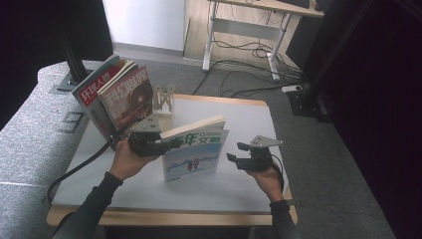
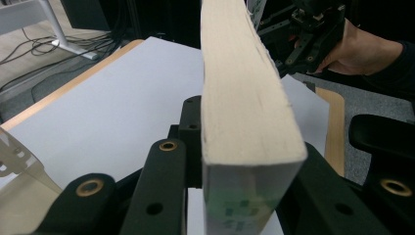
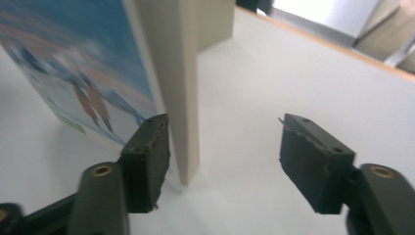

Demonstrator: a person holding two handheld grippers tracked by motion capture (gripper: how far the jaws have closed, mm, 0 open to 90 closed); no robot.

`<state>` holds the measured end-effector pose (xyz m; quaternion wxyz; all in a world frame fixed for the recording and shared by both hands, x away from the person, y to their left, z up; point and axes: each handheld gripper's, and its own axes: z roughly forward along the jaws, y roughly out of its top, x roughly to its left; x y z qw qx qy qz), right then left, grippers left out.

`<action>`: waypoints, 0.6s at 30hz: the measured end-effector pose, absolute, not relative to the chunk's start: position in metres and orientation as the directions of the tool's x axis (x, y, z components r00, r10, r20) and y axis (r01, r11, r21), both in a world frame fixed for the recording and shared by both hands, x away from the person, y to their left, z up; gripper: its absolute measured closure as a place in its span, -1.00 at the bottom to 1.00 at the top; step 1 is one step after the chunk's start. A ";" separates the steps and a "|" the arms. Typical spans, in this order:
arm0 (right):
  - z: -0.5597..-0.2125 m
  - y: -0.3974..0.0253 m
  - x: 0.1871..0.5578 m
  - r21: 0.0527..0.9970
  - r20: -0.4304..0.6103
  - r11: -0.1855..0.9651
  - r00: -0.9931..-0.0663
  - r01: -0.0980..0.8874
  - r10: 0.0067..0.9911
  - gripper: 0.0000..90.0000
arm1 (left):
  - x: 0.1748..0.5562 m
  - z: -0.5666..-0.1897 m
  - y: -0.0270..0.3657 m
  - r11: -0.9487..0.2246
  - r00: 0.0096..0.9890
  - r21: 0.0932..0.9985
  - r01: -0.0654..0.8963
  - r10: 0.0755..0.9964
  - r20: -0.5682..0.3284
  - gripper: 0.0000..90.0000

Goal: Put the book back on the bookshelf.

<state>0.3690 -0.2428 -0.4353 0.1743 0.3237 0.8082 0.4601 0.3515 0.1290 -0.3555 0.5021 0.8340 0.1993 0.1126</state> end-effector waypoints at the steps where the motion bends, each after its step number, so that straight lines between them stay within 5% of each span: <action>1: -0.438 -0.245 0.369 0.849 0.014 0.372 -0.721 0.374 0.693 -0.37 | 0.352 -0.355 0.129 -0.419 0.895 0.881 0.220 0.445 -0.012 0.63; 8: -0.462 -0.256 0.372 0.812 0.024 0.380 -0.676 0.442 0.737 -0.65 | 0.353 -0.352 0.131 -0.444 0.895 0.867 0.225 0.446 -0.004 0.63; 18: -0.495 -0.264 0.371 0.781 0.018 0.377 -0.620 0.499 0.785 -0.75 | 0.357 -0.348 0.130 -0.473 0.889 0.844 0.253 0.458 -0.010 0.63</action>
